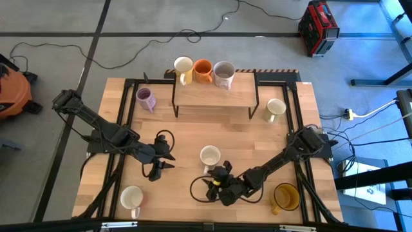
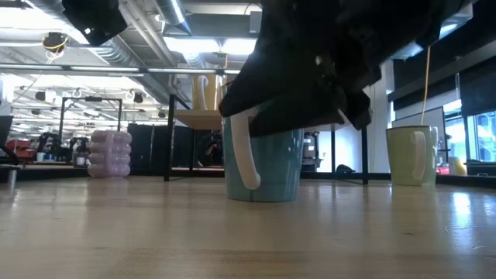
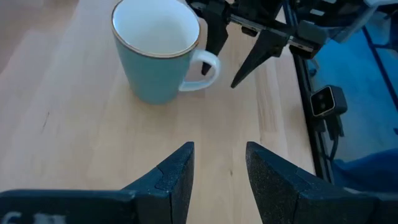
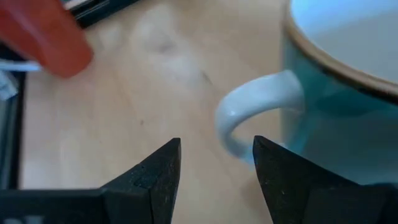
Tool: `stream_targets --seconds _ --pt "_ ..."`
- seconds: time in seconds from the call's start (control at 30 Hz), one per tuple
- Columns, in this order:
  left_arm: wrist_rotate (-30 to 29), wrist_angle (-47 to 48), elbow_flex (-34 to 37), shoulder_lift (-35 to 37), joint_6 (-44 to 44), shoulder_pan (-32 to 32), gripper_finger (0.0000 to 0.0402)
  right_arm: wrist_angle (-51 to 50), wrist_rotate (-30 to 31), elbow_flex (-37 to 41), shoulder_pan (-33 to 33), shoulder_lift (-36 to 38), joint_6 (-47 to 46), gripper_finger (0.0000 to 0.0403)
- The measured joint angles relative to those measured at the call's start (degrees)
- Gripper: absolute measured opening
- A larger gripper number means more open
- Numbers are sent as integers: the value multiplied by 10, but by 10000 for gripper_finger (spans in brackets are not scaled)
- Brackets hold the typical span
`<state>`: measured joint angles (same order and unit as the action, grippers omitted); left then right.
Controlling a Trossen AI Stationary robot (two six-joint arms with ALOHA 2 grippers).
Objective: Place coffee mugs
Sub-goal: Put the blue mug on the shelf
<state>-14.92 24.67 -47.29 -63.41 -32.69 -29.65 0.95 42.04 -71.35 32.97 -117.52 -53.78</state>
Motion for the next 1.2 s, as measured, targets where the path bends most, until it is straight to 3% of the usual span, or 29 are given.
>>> stream_targets --seconds 0.17,0.53,0.67,0.93,1.07,1.2 --pt "-10 -9 0 0 0 2 140 26 57 0 0 -8 3 188" --pt "-11 -35 0 0 2 11 140 65 65 1 -13 -27 33 185" --pt "-12 -35 0 0 2 13 140 55 75 0 -13 -27 32 148" --pt "-23 -34 0 0 3 13 140 8 53 -1 -8 -24 45 18" --pt "-24 -34 0 0 4 13 140 -14 61 -1 -2 -17 32 27" --pt "-24 -33 0 0 10 13 140 -33 23 0 -2 -8 31 32"
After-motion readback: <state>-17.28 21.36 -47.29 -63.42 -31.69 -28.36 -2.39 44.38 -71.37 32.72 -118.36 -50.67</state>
